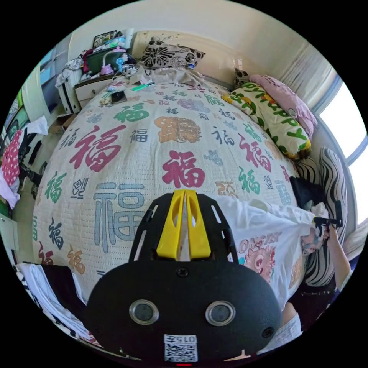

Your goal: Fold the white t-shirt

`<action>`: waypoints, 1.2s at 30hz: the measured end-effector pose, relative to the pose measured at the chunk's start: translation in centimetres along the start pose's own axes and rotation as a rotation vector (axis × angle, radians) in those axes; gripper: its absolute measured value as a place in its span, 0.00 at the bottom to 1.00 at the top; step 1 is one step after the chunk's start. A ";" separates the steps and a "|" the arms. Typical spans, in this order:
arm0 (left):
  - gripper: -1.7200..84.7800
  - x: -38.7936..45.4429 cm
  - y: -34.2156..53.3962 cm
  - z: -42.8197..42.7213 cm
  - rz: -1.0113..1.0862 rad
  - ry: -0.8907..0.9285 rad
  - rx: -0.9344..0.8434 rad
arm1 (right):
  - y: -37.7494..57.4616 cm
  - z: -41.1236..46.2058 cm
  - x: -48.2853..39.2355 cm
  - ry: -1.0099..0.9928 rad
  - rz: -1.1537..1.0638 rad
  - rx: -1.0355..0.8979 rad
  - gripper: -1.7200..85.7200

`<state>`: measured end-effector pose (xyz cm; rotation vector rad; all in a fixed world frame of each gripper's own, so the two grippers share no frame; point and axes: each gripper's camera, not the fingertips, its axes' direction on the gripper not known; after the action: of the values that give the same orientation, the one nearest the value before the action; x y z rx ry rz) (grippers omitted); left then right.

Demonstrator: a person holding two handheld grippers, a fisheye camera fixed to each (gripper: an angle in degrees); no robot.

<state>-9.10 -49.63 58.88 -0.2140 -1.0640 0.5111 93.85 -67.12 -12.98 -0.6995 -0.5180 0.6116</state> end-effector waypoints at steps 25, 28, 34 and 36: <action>0.02 -4.0 -9.3 12.6 0.085 0.105 -0.140 | -21.7 9.3 -10.2 0.084 -0.307 -0.151 0.04; 0.04 -5.5 -9.7 16.0 0.026 0.095 -0.193 | -22.6 10.3 -8.4 0.036 -0.216 -0.215 0.07; 0.12 -9.3 -4.9 11.7 -0.040 0.103 -0.058 | -20.5 6.1 -9.2 0.032 -0.224 -0.089 0.11; 0.13 -9.3 -1.4 9.8 -0.006 0.146 -0.051 | -18.6 6.1 -11.9 -0.098 -0.327 -0.150 0.11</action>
<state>-20.81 -56.16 56.89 -0.2885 -0.9356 0.4567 87.91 -83.74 1.60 -0.7095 -0.7579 0.3033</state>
